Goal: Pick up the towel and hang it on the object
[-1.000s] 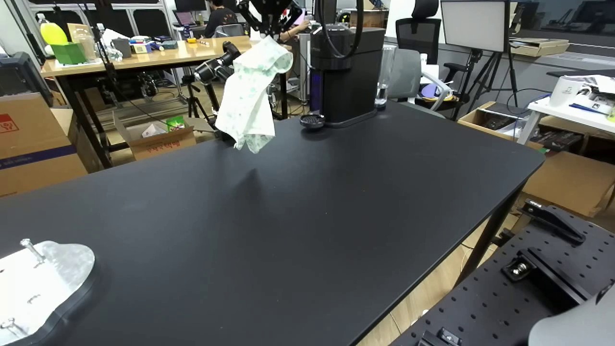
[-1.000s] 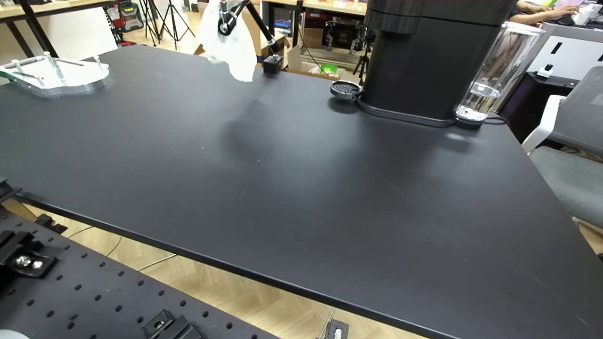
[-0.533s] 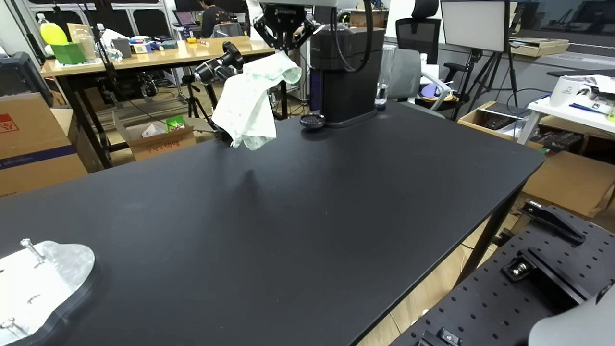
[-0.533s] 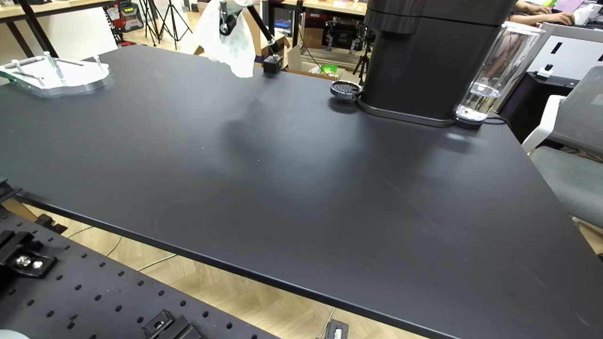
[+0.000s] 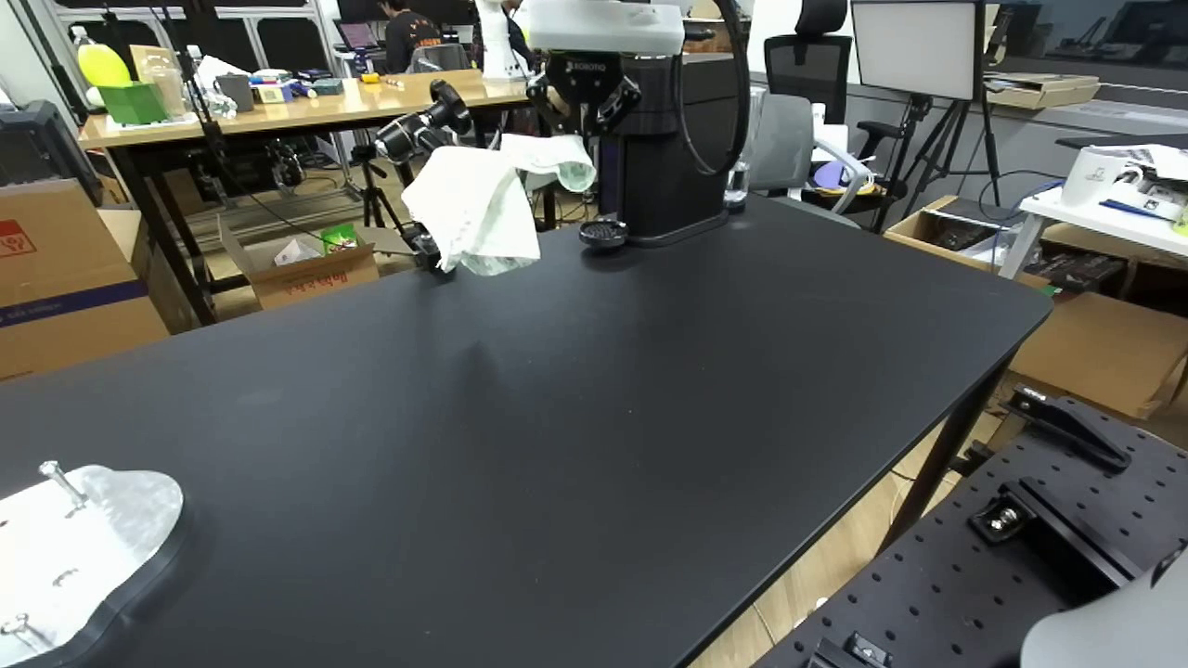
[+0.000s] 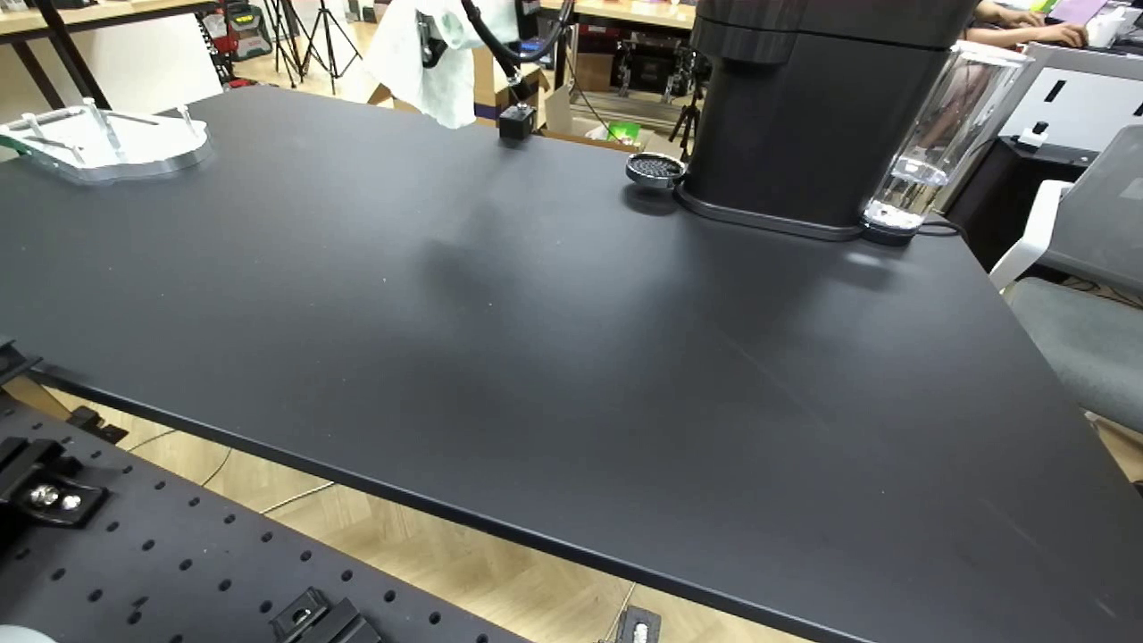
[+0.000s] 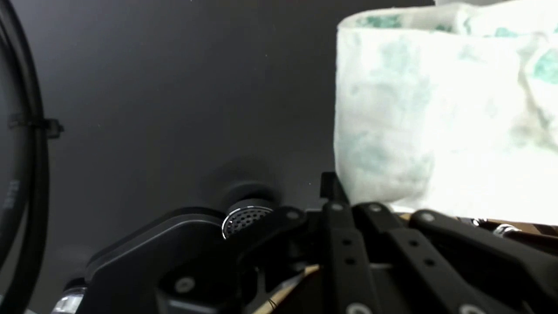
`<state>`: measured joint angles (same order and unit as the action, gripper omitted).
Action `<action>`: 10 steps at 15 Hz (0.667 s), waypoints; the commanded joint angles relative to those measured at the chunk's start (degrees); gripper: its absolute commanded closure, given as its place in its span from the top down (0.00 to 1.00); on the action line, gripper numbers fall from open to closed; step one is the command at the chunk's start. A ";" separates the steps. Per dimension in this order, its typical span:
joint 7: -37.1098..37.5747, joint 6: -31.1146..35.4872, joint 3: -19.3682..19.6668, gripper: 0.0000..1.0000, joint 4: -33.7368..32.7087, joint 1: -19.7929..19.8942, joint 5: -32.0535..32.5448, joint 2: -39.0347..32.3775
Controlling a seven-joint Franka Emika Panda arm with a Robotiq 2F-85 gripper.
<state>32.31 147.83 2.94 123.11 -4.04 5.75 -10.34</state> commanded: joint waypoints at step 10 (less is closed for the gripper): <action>-0.84 0.36 0.56 0.61 3.69 0.58 -6.85 0.86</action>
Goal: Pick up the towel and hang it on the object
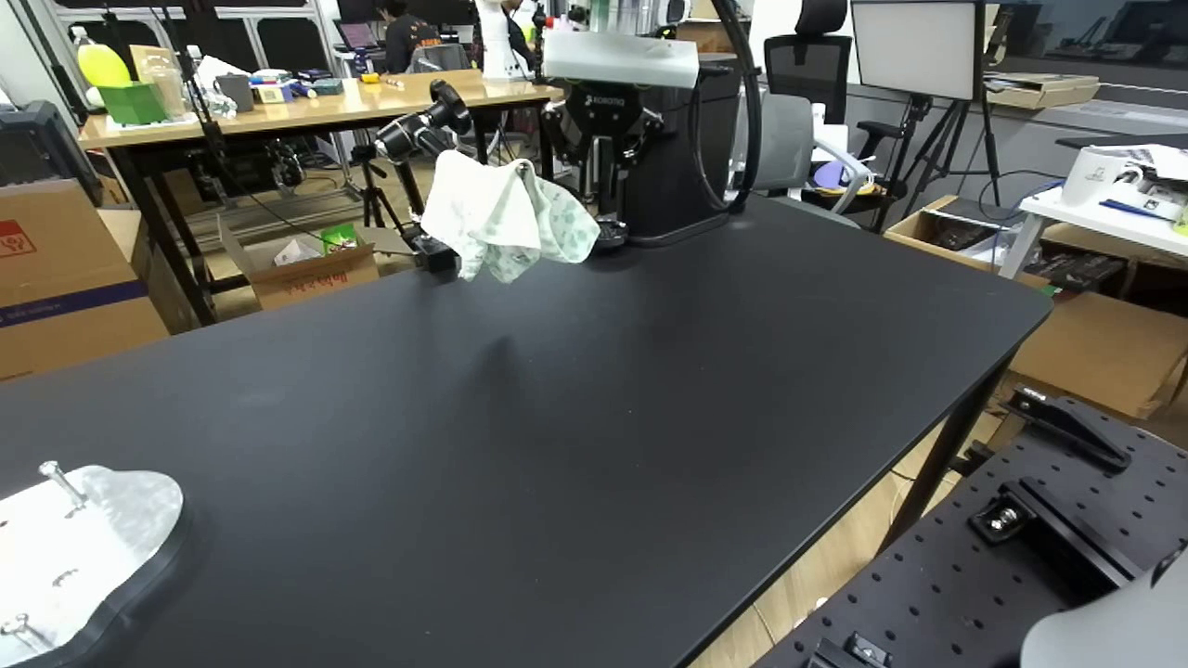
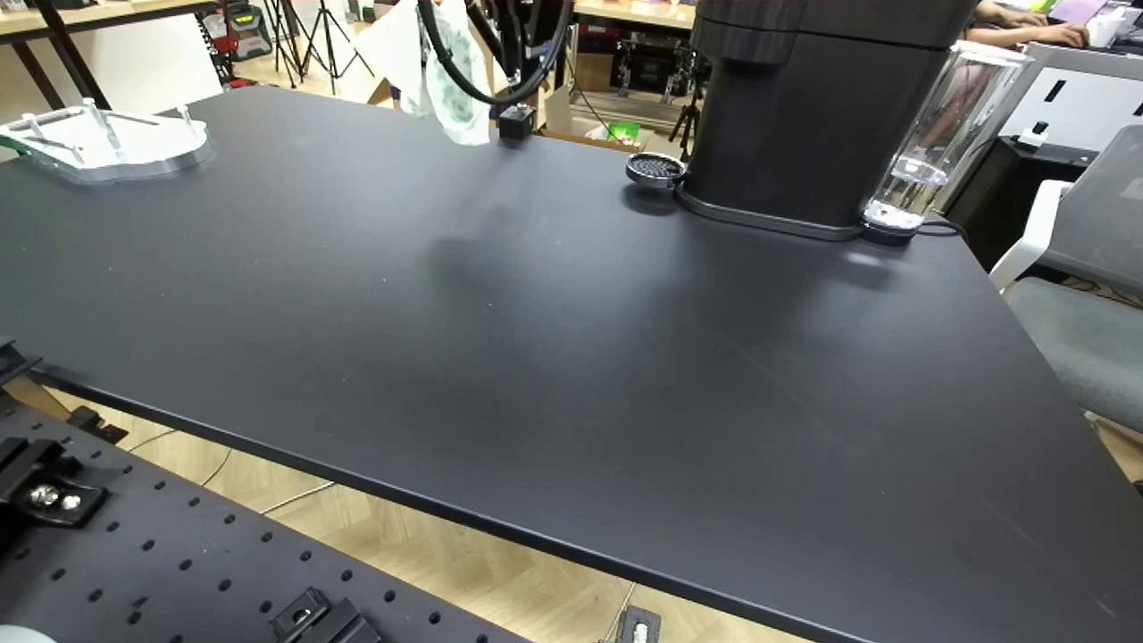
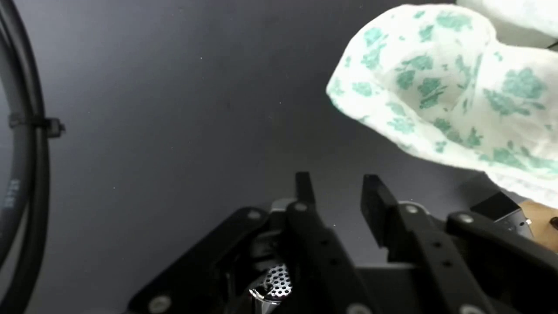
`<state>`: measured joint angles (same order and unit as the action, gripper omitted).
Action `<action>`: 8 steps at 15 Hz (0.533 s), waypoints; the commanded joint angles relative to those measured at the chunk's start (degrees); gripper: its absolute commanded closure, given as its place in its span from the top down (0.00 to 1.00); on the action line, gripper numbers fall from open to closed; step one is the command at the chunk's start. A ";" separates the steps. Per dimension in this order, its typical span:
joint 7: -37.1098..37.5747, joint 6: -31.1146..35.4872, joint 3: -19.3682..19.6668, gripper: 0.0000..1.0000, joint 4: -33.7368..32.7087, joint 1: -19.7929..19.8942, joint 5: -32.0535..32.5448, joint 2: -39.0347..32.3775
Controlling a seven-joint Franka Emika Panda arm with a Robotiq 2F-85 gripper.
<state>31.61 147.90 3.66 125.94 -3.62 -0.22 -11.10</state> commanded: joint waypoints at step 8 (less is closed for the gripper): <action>3.64 0.65 -0.19 1.00 3.61 -1.43 6.88 8.98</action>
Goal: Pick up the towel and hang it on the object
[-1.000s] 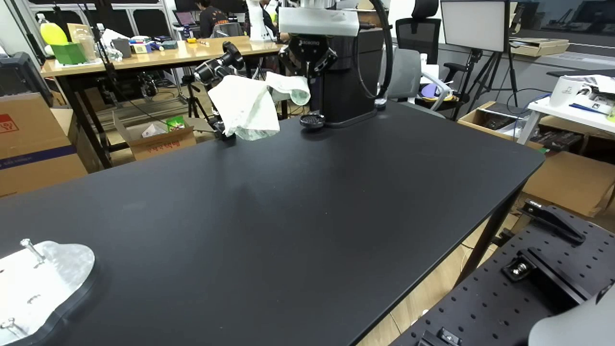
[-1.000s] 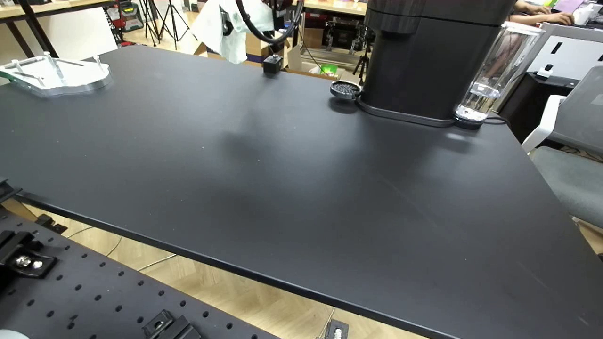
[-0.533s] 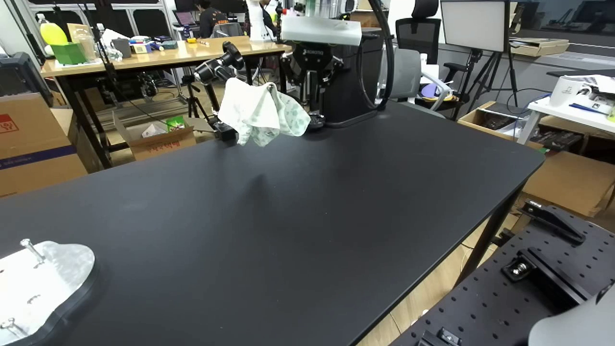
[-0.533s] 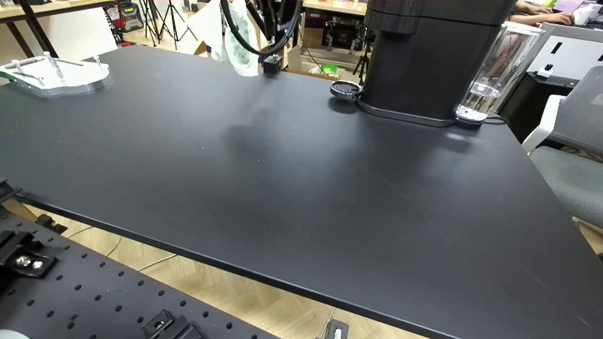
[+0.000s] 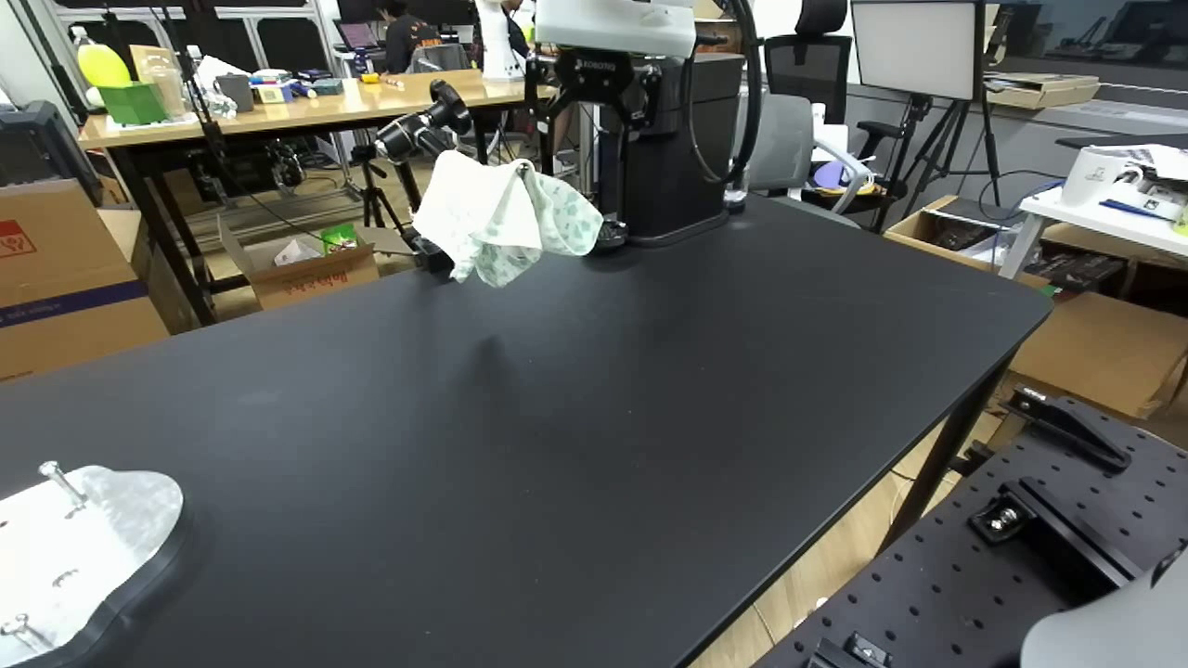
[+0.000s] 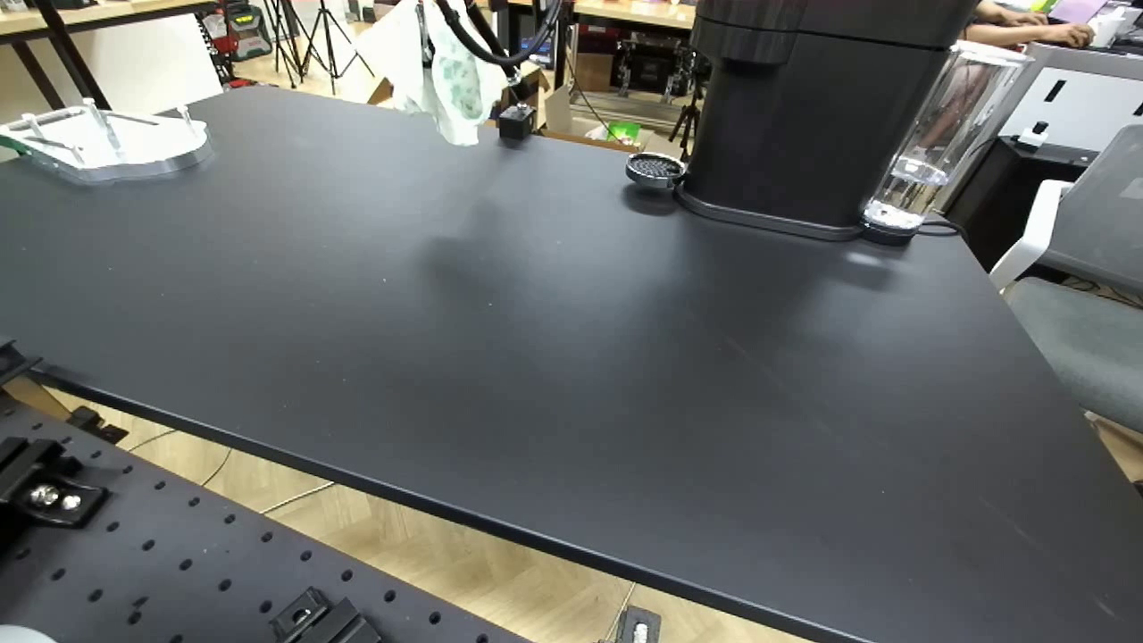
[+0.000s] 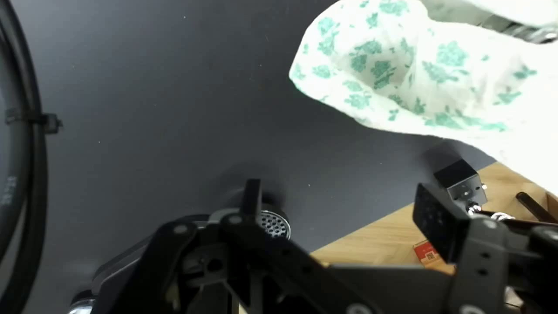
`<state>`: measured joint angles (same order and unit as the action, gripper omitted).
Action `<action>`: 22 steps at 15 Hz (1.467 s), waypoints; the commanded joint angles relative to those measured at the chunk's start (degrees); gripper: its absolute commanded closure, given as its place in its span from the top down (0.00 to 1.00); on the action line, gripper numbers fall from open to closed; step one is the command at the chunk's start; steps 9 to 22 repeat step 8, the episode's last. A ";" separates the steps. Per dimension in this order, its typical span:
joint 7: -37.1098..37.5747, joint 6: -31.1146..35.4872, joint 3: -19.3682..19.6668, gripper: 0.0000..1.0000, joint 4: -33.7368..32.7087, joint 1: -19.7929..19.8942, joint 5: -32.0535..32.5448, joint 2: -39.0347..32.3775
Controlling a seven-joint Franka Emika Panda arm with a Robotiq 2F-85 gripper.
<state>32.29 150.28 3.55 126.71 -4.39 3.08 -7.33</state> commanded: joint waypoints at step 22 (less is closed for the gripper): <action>-9.05 -22.75 -5.55 1.00 5.20 -0.25 -0.11 15.34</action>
